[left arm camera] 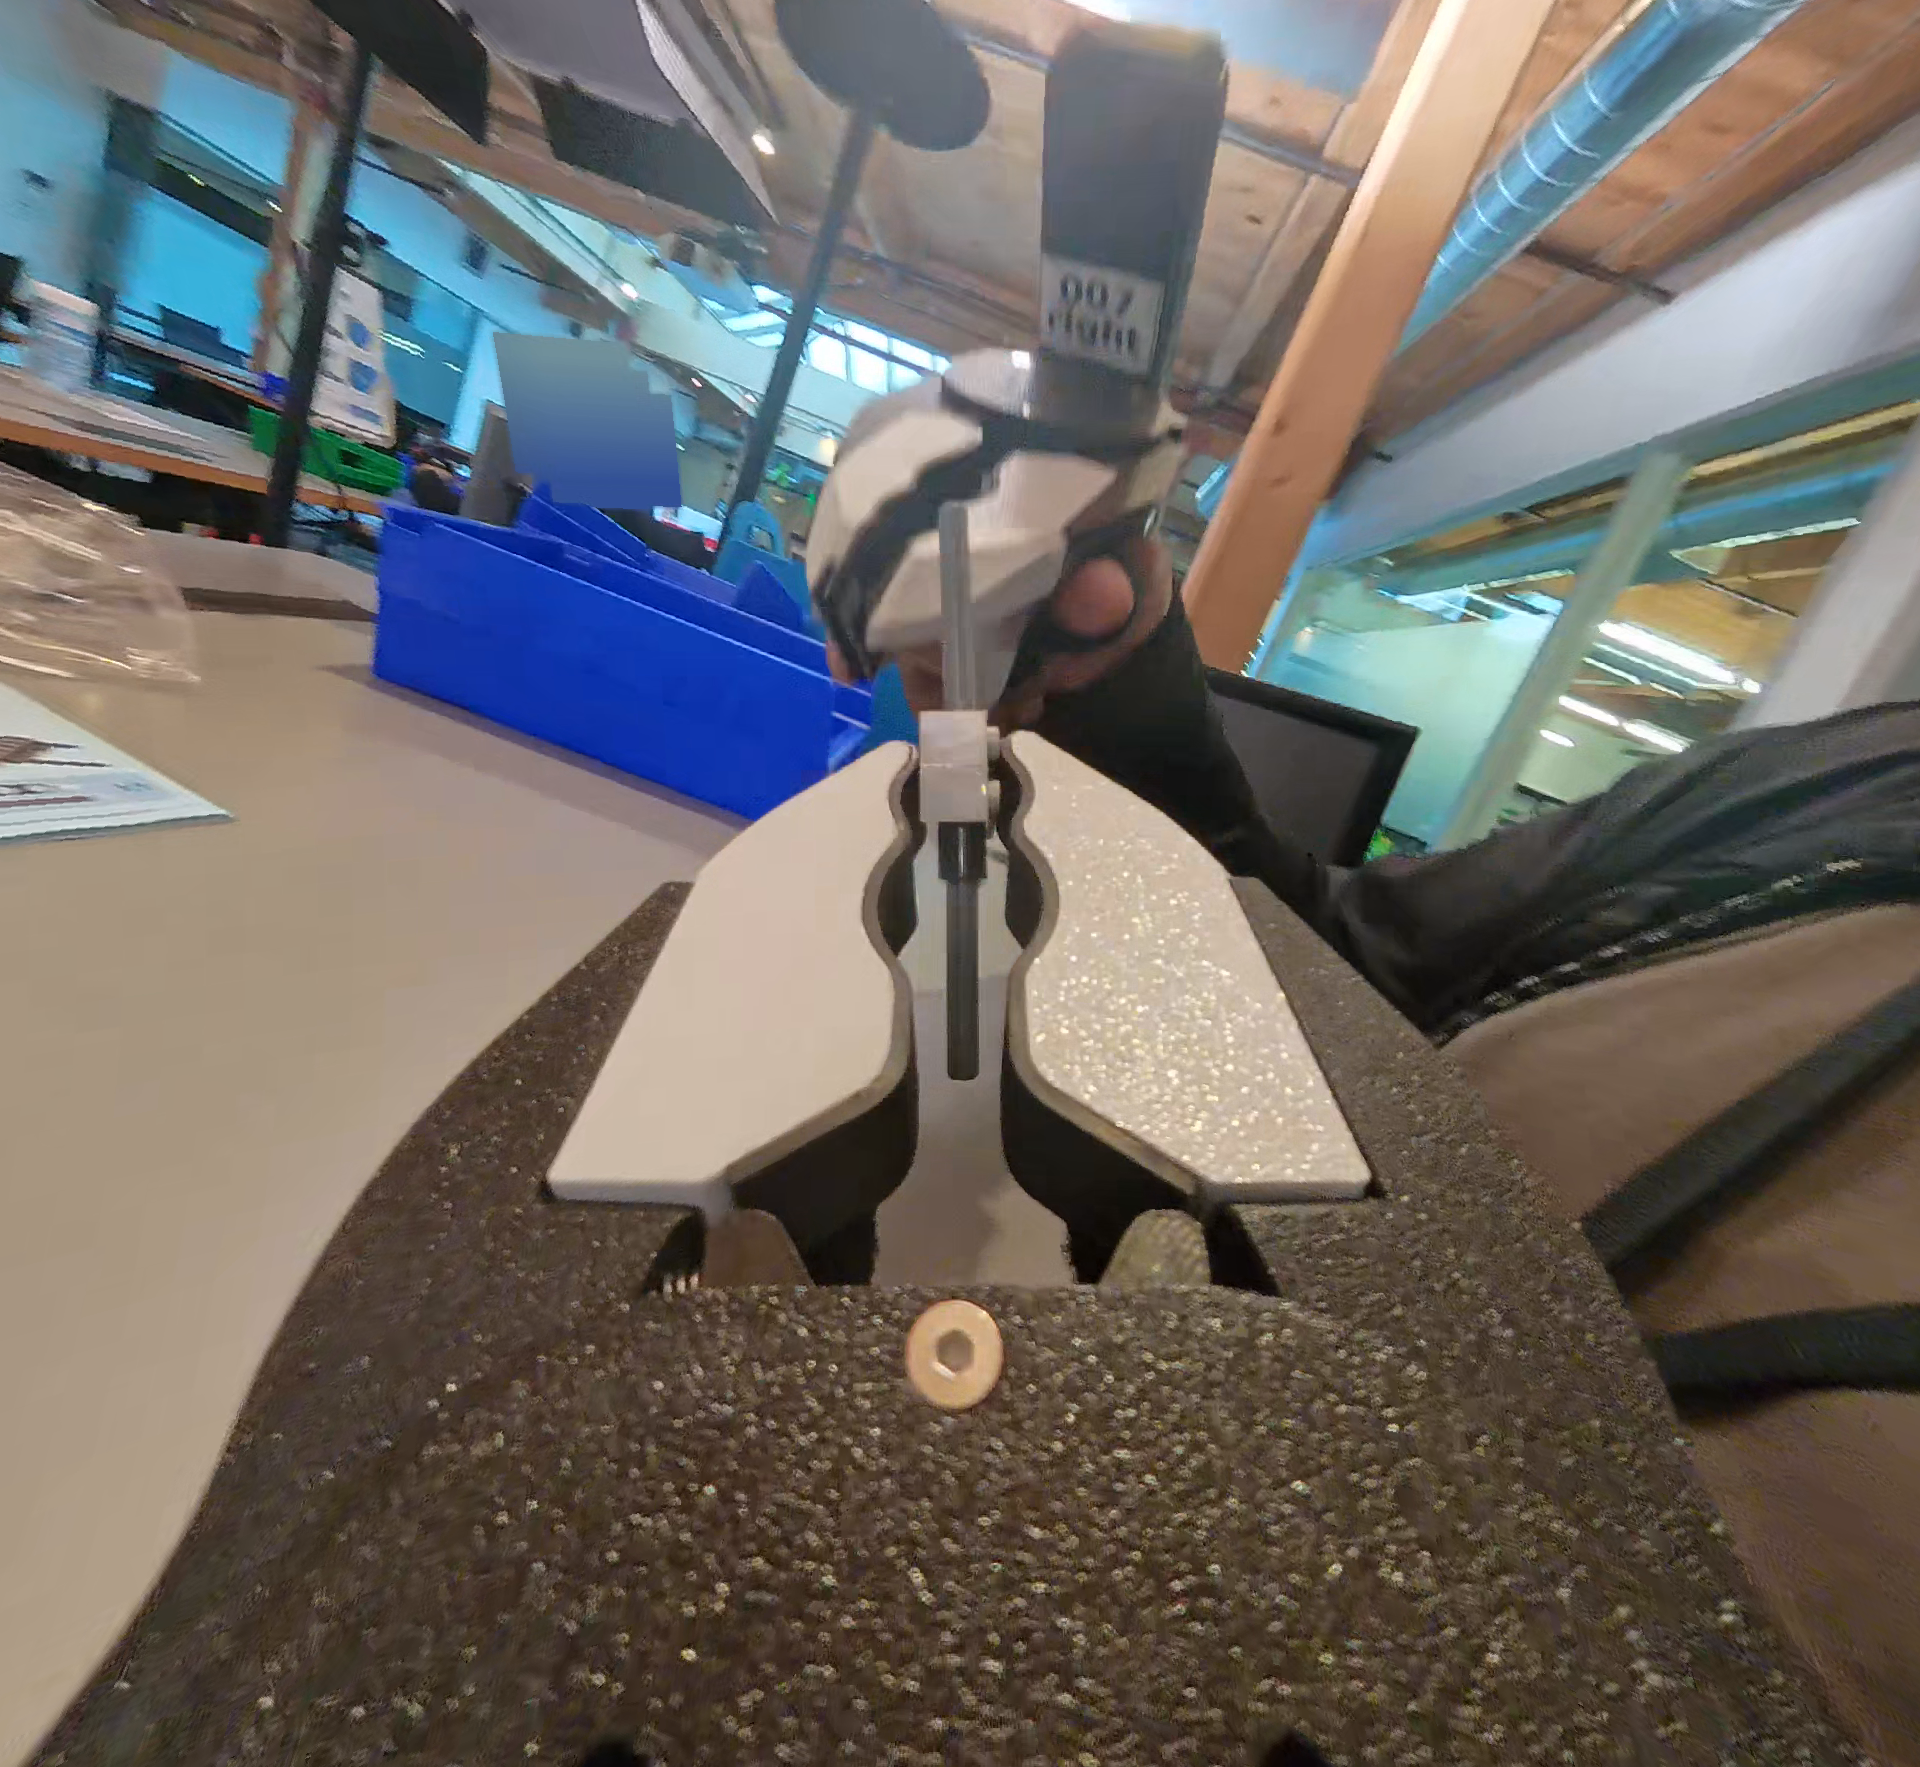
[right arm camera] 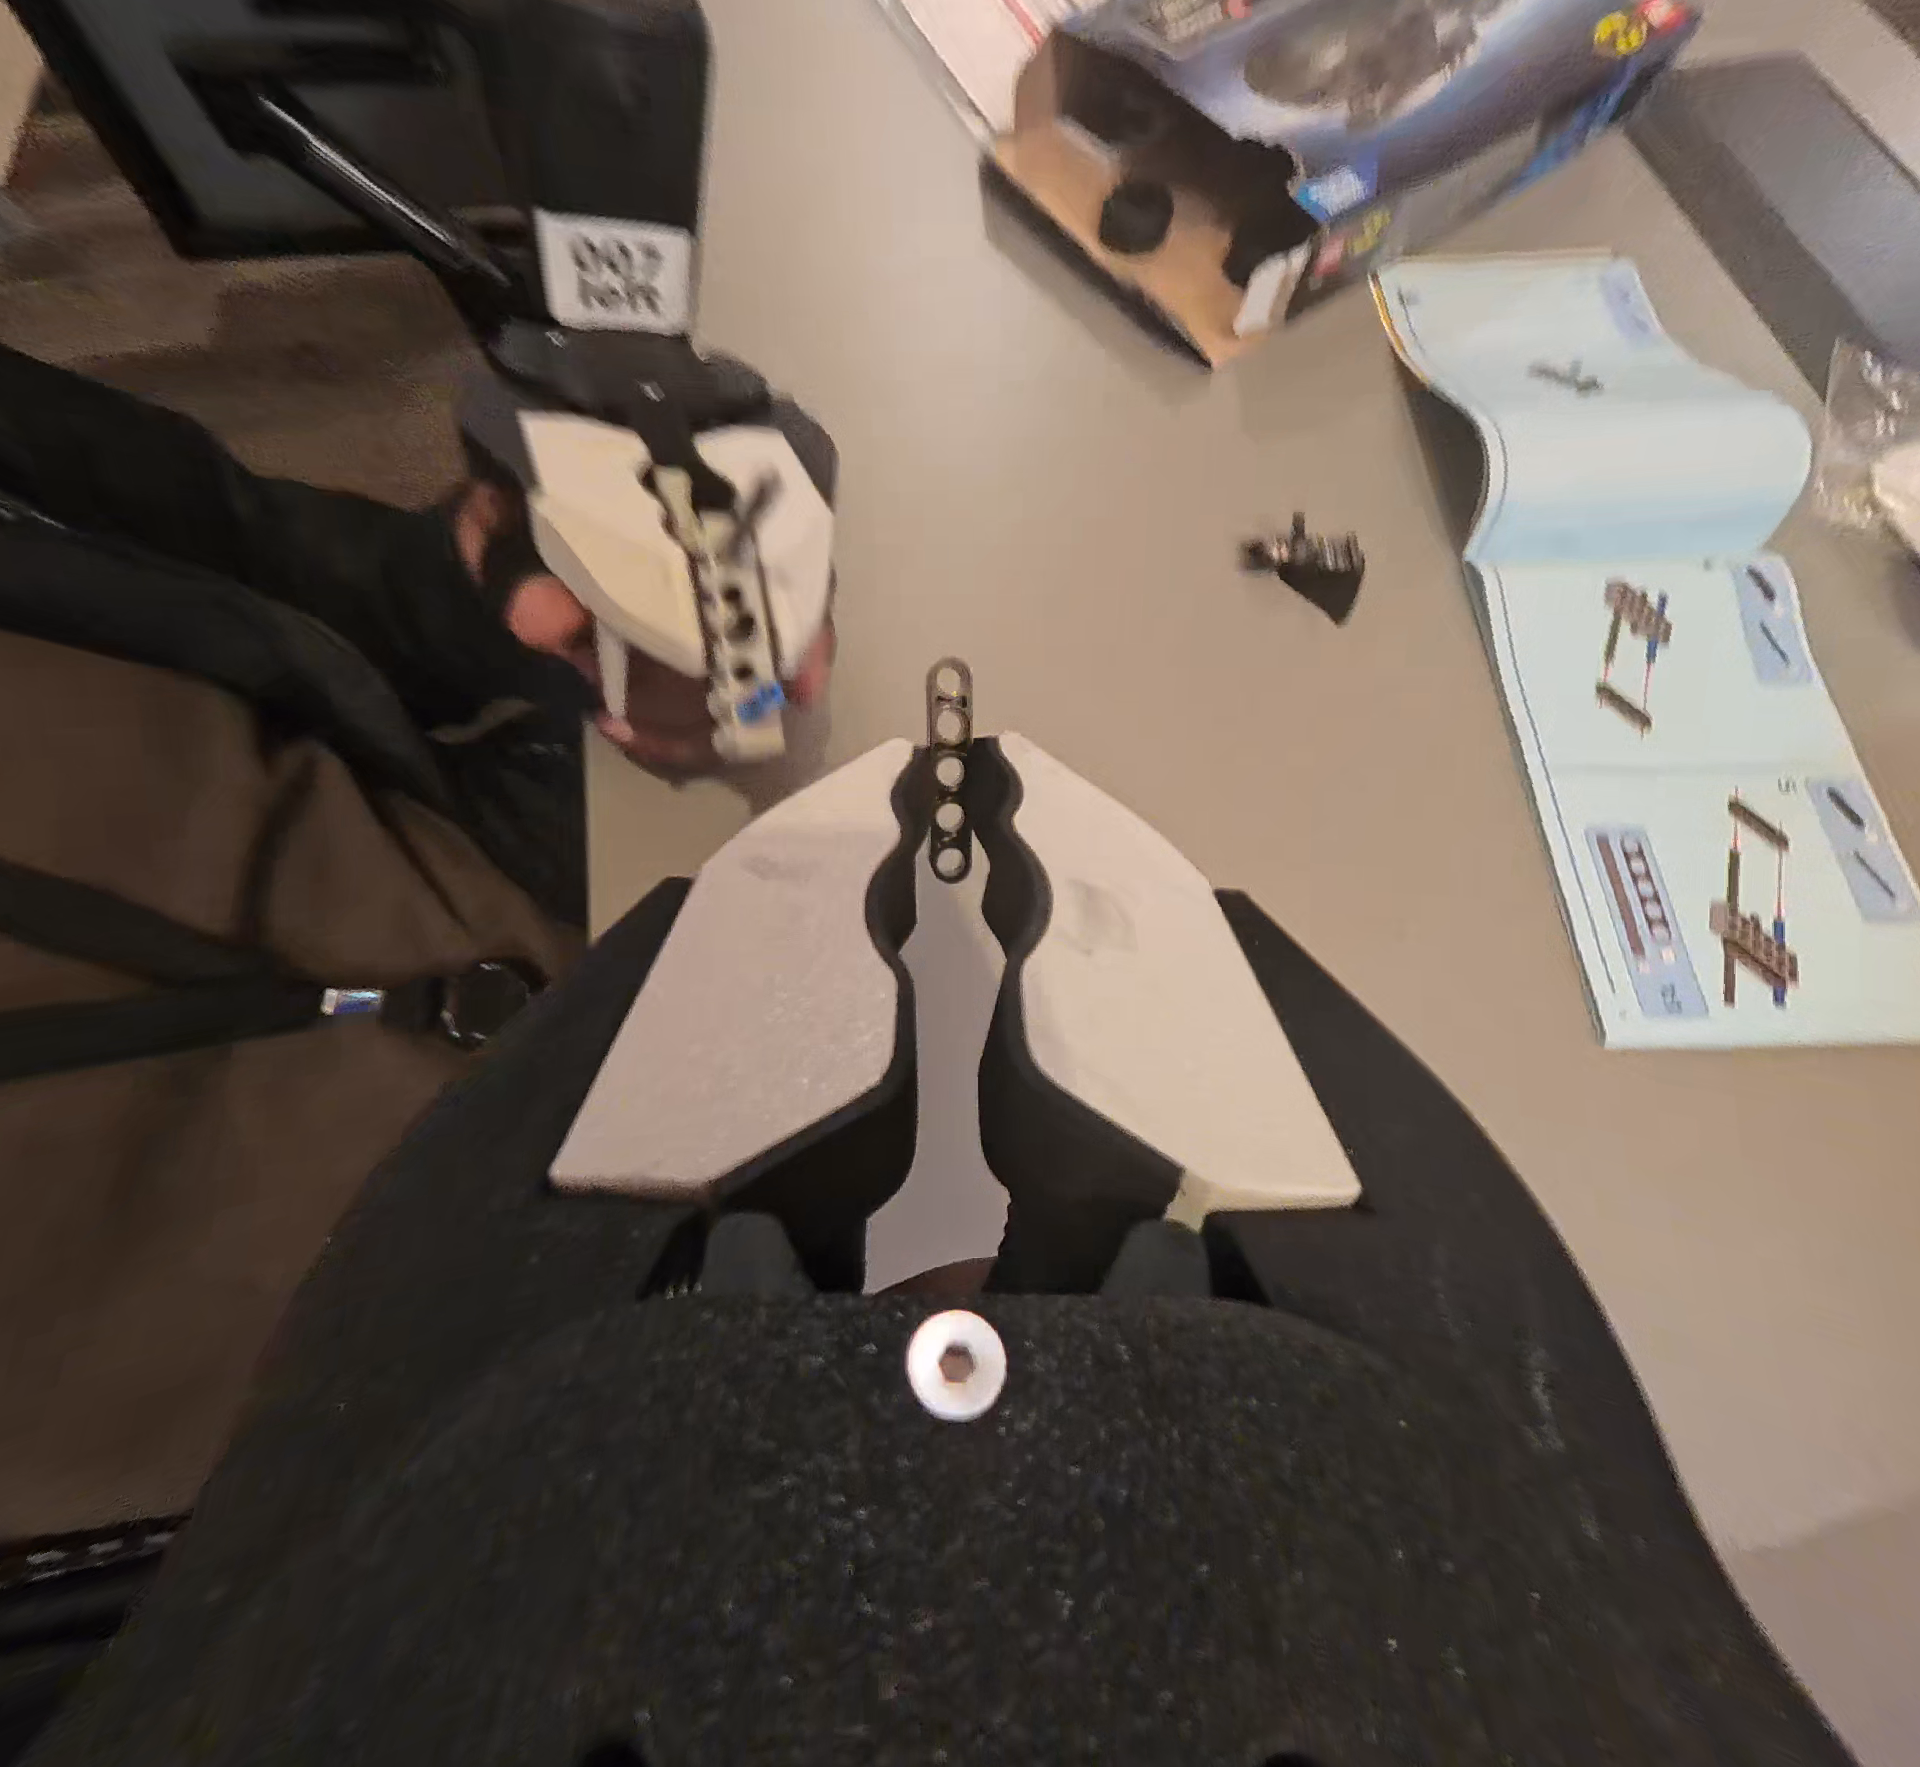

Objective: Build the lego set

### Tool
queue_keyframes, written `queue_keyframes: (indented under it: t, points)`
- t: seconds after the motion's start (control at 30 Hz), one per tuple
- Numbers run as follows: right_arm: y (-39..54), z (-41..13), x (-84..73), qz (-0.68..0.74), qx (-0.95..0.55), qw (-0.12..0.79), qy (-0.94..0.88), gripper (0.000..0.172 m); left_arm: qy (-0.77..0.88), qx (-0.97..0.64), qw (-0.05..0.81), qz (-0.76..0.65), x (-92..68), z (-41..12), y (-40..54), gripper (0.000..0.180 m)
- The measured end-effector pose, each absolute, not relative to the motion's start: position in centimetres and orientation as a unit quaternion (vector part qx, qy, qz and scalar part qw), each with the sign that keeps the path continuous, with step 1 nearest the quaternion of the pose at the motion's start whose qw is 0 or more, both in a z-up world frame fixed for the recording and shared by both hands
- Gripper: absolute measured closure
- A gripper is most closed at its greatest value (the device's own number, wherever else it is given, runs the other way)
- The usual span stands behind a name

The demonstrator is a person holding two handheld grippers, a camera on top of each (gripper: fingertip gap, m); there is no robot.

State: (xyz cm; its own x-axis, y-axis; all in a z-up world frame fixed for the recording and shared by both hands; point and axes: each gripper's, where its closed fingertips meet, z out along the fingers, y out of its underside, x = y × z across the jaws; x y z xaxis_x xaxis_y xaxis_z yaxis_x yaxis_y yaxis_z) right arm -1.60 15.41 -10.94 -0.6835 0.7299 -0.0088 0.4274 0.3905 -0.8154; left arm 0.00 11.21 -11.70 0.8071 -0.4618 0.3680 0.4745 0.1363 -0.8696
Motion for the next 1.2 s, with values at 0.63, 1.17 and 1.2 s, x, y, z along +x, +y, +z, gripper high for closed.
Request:
queue_keyframes:
  t: [0.63,1.17,1.2]
  points:
    - [12.1,-9.3,-0.6,0.457,-0.317,0.099,-0.825,0.164,0.01,-0.601,0.745,-0.29,0.7,-12.3,11.5,0.168]
    - [11.7,-10.2,0.4,0.416,-0.292,0.08,-0.857,0.164,0.027,-0.612,0.74,-0.277,1.4,-12.6,11.6,0.168]
    - [11.7,-10.2,0.4,0.417,-0.293,0.081,-0.856,0.164,0.026,-0.612,0.741,-0.277,1.3,-12.5,11.6,0.168]
